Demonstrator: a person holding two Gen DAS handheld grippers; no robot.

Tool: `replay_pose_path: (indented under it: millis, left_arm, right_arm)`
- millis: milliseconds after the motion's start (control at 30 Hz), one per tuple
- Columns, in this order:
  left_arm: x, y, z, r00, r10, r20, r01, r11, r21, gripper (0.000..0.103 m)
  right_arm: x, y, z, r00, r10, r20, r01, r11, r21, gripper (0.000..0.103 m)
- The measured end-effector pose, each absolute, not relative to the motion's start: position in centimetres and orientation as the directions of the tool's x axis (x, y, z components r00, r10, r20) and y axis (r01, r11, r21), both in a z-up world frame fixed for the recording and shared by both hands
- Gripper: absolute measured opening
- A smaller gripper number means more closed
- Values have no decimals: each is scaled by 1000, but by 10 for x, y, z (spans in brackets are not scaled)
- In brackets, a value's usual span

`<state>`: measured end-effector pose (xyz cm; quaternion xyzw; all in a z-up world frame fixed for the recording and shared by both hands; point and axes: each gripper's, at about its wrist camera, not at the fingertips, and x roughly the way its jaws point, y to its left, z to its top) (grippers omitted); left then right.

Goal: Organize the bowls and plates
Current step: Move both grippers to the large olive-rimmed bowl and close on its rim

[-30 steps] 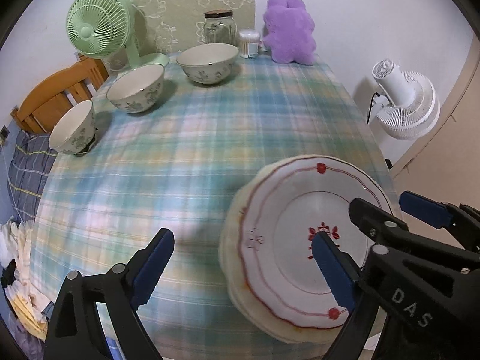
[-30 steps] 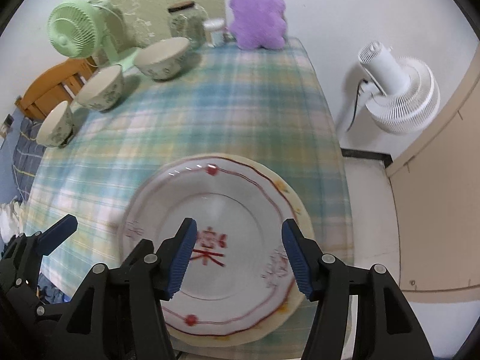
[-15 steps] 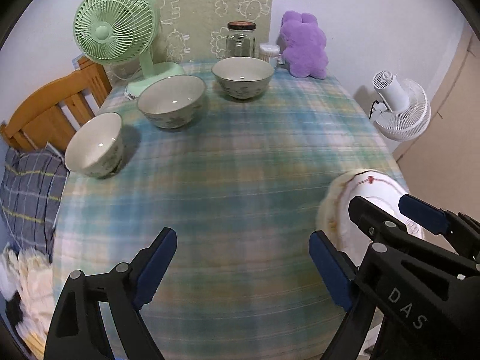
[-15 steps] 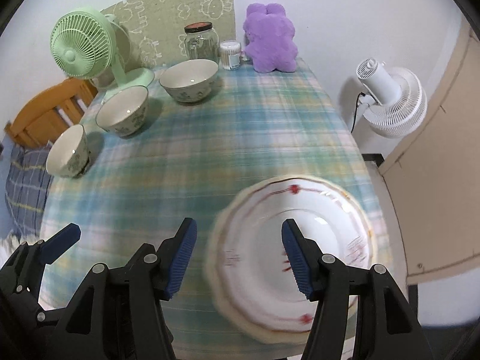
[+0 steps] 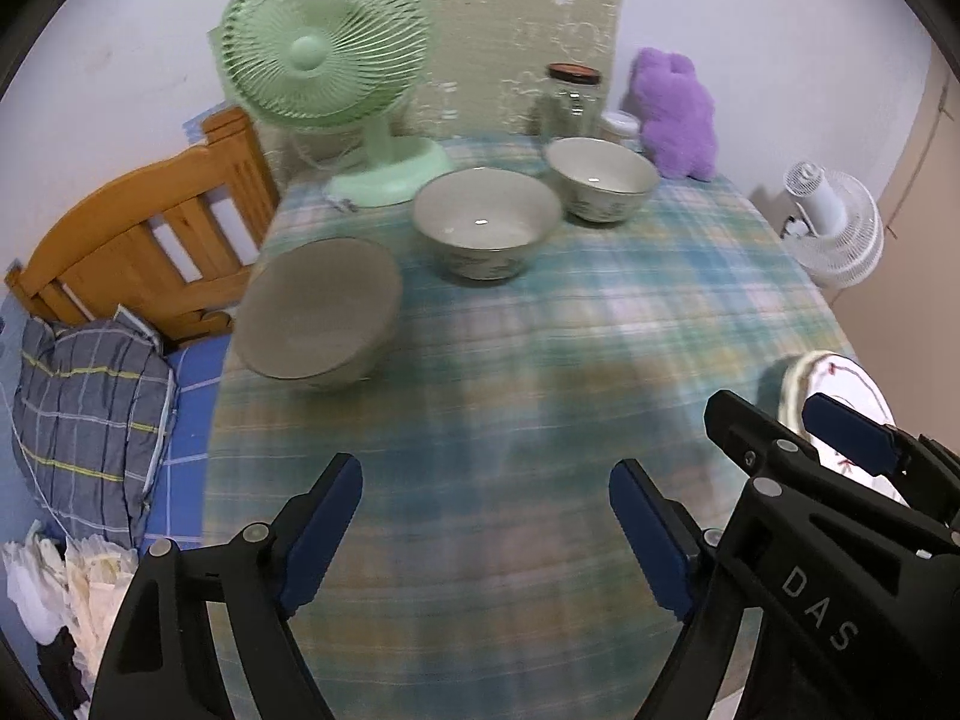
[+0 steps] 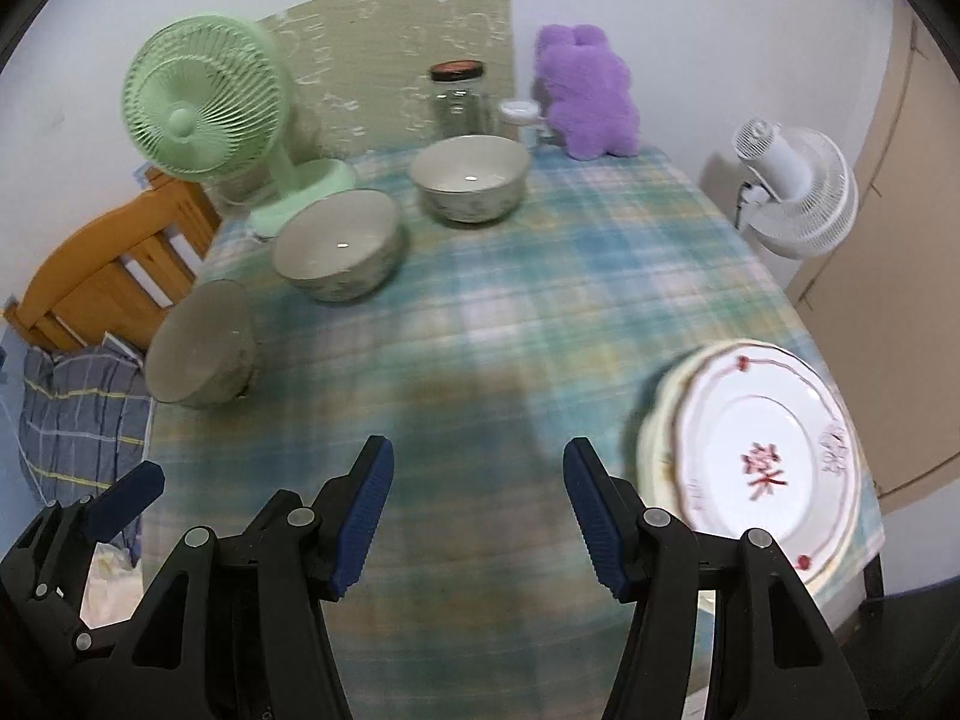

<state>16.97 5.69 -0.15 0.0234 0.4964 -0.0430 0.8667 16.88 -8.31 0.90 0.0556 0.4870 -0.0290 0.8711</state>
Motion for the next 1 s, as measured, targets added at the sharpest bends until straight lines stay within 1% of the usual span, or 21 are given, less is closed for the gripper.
replay_pose_path:
  millis: [100, 200, 400, 600, 700, 900, 967, 1000]
  left_arm:
    - [177, 74, -4, 513, -32, -858, 90, 996, 16, 81]
    - [188, 87, -6, 524, 15, -852, 85, 994, 70, 78]
    - [214, 114, -11, 524, 5, -852, 71, 996, 49, 70]
    - [241, 136, -14, 546, 73, -834, 25, 994, 103, 68]
    - [256, 149, -21, 537, 76, -840, 5, 996, 93, 64]
    - [281, 167, -36, 513, 88, -854, -19, 996, 92, 60]
    - [287, 172, -43, 507, 99, -856, -25, 995, 100, 57]
    - [291, 174, -46, 501, 104, -859, -31, 994, 102, 55]
  right_arm:
    - [178, -60, 7, 515, 21, -857, 80, 994, 72, 63]
    - [186, -39, 5, 518, 31, -855, 56, 996, 70, 63]
    - [211, -9, -2, 519, 46, -854, 60, 994, 90, 63]
    - [237, 13, -6, 538, 54, -841, 60, 993, 102, 63]
    - [255, 27, -11, 543, 65, -837, 44, 993, 106, 63]
    - [282, 46, -26, 528, 84, -845, 46, 991, 127, 63]
    - [290, 51, -31, 524, 88, -847, 42, 991, 129, 61]
    - [295, 54, -35, 517, 88, -851, 36, 992, 124, 54]
